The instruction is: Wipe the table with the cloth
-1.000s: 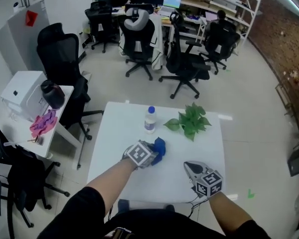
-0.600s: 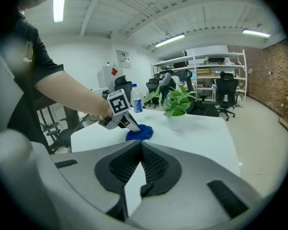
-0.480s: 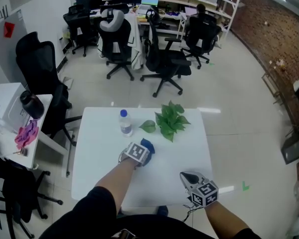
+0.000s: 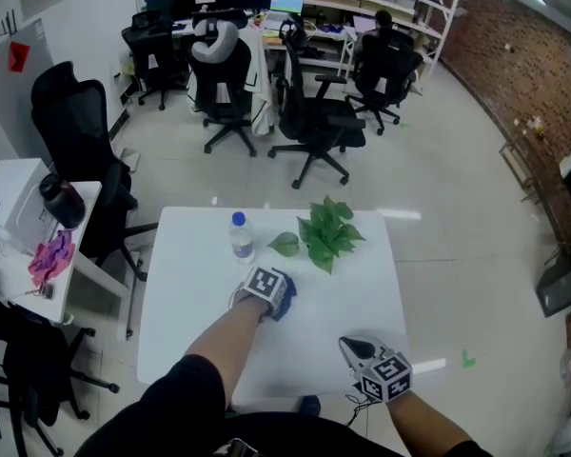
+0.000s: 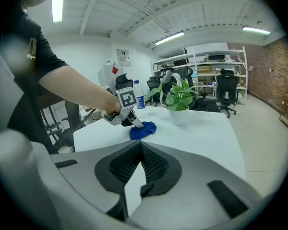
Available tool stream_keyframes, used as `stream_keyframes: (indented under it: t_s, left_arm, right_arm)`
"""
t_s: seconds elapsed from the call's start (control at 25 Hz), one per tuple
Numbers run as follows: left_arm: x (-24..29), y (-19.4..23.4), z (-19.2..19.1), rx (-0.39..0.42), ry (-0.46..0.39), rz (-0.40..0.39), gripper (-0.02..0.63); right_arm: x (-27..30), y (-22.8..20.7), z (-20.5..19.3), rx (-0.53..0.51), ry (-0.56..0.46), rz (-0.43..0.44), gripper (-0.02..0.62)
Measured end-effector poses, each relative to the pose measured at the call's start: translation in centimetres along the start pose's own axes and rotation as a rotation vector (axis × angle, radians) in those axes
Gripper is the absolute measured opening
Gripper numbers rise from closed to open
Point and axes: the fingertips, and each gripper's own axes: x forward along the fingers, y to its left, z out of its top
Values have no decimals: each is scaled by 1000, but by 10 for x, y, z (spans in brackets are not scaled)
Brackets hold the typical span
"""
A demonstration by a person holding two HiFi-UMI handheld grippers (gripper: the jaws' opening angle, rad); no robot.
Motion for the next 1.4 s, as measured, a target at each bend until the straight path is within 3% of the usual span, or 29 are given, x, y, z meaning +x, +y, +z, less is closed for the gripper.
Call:
stream_keyframes:
  t_s: [0.36,0.56,0.68,0.8,0.88,1.0,1.12,1.24,1.4]
  left_arm:
    - [-2,-6,-12,-1,29,-1,80]
    - [-8,-23,-38,5,84,-27,81]
    - [-11,-37,-56,0,120,-64,80]
    - [-12,-44,-64,-61,143,-142,78]
    - [-15,-43,-49,-105,91,-177,77]
    - [-20,-24,-2,-111,-46,-119,77]
    - [-14,-2,25,-47,-109,-5,77]
    - [-5,8,13,-28,-61,59,78]
    - [-8,-1,-8,17,13,56,78]
  right_arm:
    - [-4,3,-5,-8,8,-2,17]
    - [-2,12,-3,-18,2,18,17]
    - [-1,15,-2,-22,-5,28,17]
    - [-1,16,0,-18,-17,33,17]
    - [-3,16,-2,-17,-19,35,17]
    - [-7,10,-3,-12,-20,24,17]
    - [-15,6,-9,1,-13,5,17]
    - [-25,2,-16,12,-3,-15,17]
    - [-32,-8,-17,25,-8,-41,17]
